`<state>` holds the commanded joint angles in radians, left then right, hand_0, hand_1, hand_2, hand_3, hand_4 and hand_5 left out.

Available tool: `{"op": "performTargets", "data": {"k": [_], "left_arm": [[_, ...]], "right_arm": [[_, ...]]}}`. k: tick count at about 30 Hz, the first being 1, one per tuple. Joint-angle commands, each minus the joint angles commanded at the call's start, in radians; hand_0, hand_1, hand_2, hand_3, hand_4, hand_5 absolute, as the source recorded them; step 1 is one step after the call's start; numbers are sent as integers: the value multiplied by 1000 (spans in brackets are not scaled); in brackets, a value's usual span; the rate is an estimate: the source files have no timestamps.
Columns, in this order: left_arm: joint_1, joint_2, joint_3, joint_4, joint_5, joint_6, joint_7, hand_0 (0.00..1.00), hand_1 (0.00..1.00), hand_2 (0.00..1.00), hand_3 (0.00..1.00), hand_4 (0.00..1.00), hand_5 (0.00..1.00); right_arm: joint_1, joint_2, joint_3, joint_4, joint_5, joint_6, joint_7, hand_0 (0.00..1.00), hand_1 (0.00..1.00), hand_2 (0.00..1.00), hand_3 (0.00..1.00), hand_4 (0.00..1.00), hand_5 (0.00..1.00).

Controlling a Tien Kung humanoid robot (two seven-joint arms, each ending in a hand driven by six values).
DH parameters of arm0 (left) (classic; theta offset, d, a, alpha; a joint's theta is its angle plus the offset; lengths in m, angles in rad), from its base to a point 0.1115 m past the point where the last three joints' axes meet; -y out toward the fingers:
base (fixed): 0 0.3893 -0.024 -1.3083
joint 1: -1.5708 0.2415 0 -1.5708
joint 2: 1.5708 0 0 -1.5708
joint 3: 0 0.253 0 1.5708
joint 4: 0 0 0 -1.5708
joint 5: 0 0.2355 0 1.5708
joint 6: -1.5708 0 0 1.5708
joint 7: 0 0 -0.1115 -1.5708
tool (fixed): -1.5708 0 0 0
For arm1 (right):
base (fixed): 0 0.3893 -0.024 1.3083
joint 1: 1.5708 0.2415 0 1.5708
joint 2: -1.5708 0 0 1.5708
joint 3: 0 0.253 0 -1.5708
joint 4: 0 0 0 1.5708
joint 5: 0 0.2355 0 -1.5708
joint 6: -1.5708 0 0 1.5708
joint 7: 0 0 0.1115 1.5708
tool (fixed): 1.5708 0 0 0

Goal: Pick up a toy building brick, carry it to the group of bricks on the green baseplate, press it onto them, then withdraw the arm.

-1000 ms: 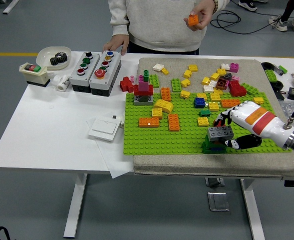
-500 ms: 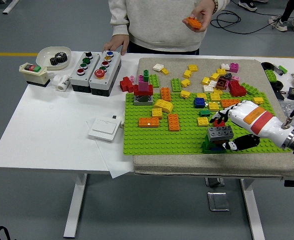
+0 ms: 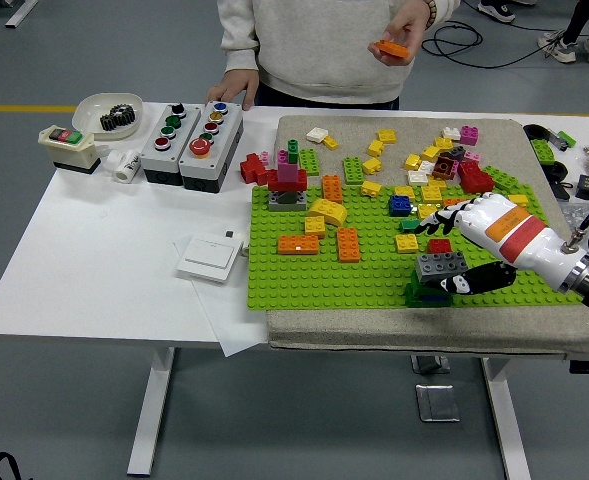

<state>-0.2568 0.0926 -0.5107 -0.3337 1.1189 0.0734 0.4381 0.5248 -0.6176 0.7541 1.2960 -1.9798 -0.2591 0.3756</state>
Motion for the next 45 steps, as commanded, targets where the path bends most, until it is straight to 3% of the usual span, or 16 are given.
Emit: {"op": "performTargets", "data": {"k": [25,45], "left_arm": [[-2,0,1,-1,0,0,0,647,710,730,580,652,648],[-2,0,1,-1,0,1,0,645,710,732,581,653,649]], "right_arm": [[22,30,-11,-56,9,-5,-2,413,540,637,722,980,430],[21,32,-1,-61,5,-1,-6,415,541,637,724,978,428]]}}
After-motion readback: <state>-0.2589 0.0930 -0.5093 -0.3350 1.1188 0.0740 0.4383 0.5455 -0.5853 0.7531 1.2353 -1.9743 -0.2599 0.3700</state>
